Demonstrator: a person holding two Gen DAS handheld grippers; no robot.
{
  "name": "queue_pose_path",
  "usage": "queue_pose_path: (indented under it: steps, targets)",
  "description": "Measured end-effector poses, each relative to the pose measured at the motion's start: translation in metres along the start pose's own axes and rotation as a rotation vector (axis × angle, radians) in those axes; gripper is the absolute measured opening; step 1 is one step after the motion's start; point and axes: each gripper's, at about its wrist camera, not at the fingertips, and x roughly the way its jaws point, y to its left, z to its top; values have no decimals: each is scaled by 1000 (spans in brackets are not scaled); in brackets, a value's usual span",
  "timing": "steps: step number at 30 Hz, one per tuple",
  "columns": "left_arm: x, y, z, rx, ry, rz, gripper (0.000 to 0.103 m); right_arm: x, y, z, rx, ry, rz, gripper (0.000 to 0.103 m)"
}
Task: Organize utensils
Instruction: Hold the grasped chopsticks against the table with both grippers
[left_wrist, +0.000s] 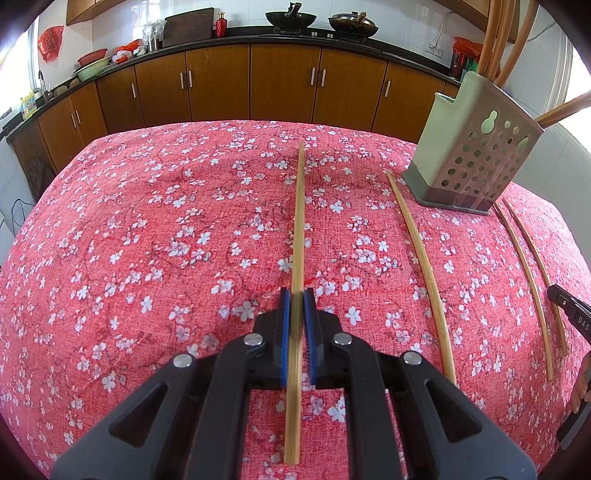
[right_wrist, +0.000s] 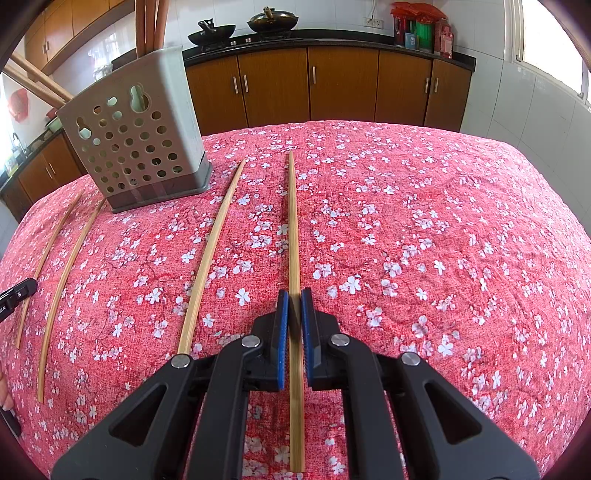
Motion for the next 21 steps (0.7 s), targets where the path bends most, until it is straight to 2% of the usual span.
queue_pose_path:
  steps: [21]
  targets:
    - [0,1,0,-1,2,-3,12,0,0,0,0,0,1,8]
